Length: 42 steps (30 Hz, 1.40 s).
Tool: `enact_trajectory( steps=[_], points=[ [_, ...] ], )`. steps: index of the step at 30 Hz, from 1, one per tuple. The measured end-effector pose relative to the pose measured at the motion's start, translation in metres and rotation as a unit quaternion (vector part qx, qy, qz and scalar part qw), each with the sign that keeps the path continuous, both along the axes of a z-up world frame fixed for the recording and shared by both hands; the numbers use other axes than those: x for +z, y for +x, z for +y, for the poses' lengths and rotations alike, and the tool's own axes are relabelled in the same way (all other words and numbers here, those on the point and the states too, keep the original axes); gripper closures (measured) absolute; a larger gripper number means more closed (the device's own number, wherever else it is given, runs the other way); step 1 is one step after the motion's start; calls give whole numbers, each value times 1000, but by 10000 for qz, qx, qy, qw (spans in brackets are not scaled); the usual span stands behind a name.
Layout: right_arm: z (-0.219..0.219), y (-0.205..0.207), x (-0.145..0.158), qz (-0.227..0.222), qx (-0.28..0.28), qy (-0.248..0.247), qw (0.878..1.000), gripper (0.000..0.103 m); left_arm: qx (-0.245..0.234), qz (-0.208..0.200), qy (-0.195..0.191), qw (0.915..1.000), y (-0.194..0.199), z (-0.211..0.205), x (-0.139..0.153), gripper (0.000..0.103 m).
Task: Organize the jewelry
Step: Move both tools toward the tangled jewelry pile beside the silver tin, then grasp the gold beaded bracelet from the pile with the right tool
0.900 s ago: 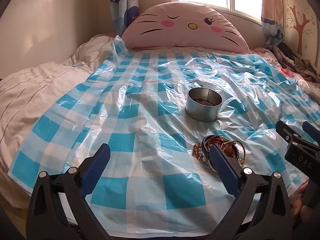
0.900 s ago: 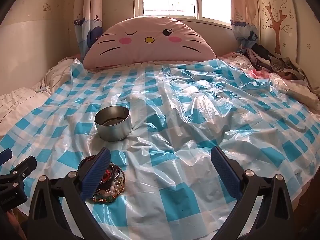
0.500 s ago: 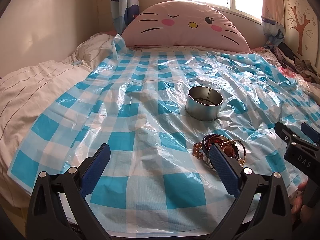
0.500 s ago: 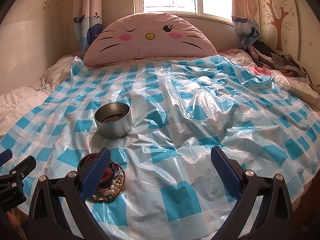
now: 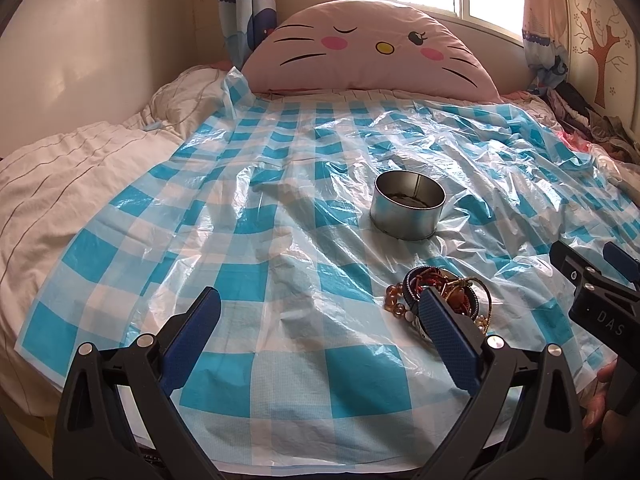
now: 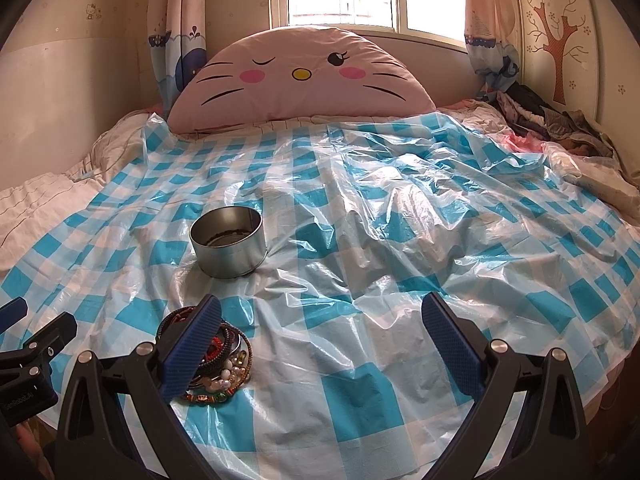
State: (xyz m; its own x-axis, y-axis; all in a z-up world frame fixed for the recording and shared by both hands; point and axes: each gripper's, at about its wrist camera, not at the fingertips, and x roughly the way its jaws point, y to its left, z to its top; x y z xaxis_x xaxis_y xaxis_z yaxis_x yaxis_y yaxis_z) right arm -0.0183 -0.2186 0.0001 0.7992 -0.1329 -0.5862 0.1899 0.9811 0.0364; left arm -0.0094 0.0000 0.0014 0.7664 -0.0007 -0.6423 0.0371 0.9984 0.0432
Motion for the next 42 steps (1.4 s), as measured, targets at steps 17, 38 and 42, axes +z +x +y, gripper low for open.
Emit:
enact_trajectory(
  steps=[17,38,42],
  points=[
    [0,0,-1,-20,1,19,10000,7,-1,4,2,10000,0,0,0,8],
    [-38,28,-22,791,914,477,9915,7,-974,781,-589,9904,49,-20,-15,31],
    [-8,50,-30,1021,1970,77,9750,7,-881,759,-505,9919,61,-24,-15,32]
  ],
)
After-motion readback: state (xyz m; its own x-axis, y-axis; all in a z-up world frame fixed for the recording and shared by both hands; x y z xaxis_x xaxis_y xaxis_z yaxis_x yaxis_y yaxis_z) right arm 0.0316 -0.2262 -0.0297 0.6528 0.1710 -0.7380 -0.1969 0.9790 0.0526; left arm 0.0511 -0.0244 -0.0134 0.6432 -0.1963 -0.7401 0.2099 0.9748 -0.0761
